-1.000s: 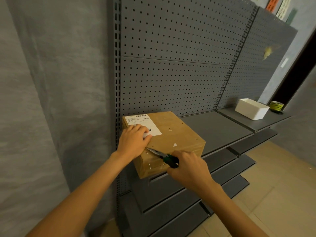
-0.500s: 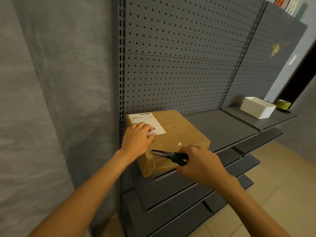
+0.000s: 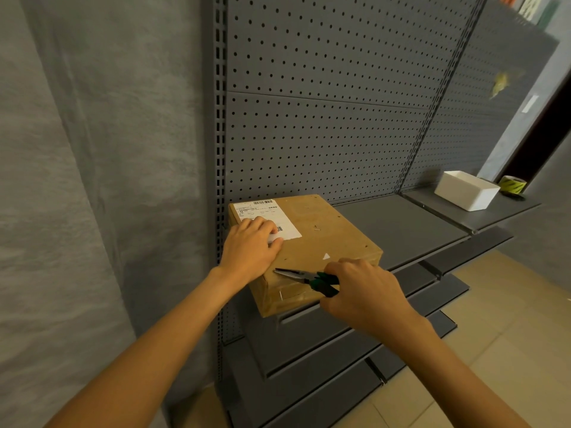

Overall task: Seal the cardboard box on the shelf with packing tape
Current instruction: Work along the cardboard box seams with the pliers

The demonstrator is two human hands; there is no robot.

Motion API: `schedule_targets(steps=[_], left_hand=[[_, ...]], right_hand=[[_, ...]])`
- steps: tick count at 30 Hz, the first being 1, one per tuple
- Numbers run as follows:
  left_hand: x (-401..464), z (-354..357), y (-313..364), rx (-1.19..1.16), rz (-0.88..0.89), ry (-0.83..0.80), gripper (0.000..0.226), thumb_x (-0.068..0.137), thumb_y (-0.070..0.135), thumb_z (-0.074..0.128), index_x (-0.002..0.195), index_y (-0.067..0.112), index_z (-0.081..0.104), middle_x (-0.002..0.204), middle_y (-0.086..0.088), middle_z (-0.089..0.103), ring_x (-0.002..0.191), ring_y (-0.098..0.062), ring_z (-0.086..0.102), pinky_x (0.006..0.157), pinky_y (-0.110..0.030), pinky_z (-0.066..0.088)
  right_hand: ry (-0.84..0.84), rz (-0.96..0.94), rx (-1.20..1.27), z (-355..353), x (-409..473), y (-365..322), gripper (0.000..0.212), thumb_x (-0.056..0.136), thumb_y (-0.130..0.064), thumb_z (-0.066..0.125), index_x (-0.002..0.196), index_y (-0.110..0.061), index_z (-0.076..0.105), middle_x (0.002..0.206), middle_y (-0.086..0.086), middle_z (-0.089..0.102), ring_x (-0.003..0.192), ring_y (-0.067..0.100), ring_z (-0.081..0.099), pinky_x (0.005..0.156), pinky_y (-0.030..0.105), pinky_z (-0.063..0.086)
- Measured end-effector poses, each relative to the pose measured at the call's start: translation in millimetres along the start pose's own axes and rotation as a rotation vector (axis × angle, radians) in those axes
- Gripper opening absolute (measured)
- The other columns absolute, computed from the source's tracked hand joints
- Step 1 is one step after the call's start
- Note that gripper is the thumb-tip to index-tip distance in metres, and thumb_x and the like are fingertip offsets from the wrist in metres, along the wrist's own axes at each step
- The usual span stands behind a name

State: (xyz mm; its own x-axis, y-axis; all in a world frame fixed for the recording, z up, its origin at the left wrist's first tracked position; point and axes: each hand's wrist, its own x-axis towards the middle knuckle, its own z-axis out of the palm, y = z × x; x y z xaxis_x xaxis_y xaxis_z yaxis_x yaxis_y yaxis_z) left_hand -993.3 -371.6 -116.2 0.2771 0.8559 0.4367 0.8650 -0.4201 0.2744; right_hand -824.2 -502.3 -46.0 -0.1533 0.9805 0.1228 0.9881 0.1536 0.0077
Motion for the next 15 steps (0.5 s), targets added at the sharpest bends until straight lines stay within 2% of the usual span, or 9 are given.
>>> schedule_targets(steps=[4, 15], left_hand=[[0.8, -0.7, 0.9, 0.007, 0.004, -0.003, 0.03, 0.096, 0.042, 0.04, 0.115, 0.023, 0.054, 0.121, 0.006, 0.054, 0.112, -0.016, 0.046, 0.092, -0.032, 0.035], [0.3, -1.0, 1.4, 0.008, 0.008, -0.02, 0.031, 0.096, 0.041, 0.04, 0.117, 0.022, 0.054, 0.122, 0.005, 0.053, 0.113, -0.016, 0.045, 0.093, -0.032, 0.034]], right_hand=[[0.008, 0.019, 0.039, 6.4, -2.2, -1.1, 0.03, 0.089, -0.036, 0.05, 0.115, -0.024, 0.057, 0.1, -0.006, 0.057, 0.078, 0.017, 0.048, 0.055, 0.024, 0.033], [0.06, 0.076, 0.185, 19.9, -4.1, -1.8, 0.029, 0.087, -0.04, 0.049, 0.112, -0.027, 0.059, 0.099, -0.007, 0.061, 0.084, 0.018, 0.058, 0.067, 0.03, 0.05]])
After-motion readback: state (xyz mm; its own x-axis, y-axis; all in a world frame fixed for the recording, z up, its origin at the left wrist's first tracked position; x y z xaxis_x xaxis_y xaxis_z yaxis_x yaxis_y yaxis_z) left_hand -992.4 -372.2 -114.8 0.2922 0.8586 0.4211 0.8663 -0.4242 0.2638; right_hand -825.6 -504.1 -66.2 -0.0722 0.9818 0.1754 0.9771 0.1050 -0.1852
